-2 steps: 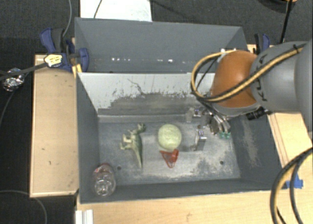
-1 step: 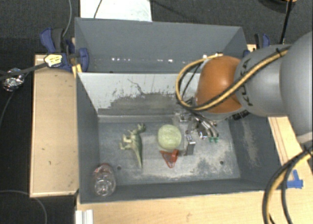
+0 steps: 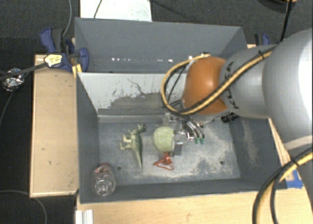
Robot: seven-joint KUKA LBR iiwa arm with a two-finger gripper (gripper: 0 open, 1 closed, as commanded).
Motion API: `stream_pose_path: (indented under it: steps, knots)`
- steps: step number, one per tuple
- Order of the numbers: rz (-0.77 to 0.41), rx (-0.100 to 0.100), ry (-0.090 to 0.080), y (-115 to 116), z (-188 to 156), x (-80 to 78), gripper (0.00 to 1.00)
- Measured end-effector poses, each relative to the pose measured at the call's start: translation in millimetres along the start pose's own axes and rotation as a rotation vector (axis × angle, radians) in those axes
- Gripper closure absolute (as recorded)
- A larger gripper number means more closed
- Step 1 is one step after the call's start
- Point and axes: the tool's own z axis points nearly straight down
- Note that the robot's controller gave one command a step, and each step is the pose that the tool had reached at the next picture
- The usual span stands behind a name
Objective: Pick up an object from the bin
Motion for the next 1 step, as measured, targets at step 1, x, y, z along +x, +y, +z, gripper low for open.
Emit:
stream_pose_path:
  steps: [1]
  knots:
    - [-0.265,-0.001,0.003,25.4,1.0,6.3,1.00]
